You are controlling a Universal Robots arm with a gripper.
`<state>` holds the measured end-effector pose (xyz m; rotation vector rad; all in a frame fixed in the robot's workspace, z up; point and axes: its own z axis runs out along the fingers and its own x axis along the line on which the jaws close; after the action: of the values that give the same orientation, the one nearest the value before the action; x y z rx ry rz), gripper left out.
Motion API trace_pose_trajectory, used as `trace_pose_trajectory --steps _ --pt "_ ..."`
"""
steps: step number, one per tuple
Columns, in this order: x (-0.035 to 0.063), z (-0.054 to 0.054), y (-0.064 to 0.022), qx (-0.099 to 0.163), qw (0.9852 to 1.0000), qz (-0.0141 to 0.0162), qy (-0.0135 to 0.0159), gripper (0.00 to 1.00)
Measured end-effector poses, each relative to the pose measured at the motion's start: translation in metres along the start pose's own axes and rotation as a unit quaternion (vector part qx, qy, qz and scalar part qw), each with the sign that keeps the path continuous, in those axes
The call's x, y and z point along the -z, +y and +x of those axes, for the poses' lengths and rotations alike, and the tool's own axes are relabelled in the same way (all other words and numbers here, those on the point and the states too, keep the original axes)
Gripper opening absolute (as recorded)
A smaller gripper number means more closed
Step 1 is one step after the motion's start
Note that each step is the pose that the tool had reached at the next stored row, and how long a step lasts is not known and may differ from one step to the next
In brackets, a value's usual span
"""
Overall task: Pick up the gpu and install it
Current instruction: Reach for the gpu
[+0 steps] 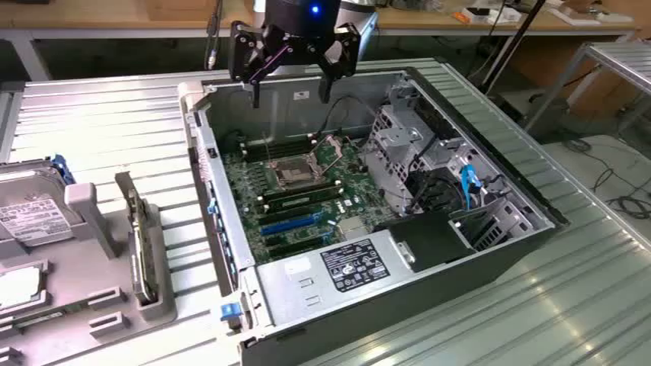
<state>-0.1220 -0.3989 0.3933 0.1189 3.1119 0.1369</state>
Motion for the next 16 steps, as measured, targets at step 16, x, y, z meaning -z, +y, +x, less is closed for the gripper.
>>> trace_pose_trajectory --steps 16 --pt "0.0000 0.0000 0.0000 0.000 1.0000 -0.0002 0.0000 0.66"
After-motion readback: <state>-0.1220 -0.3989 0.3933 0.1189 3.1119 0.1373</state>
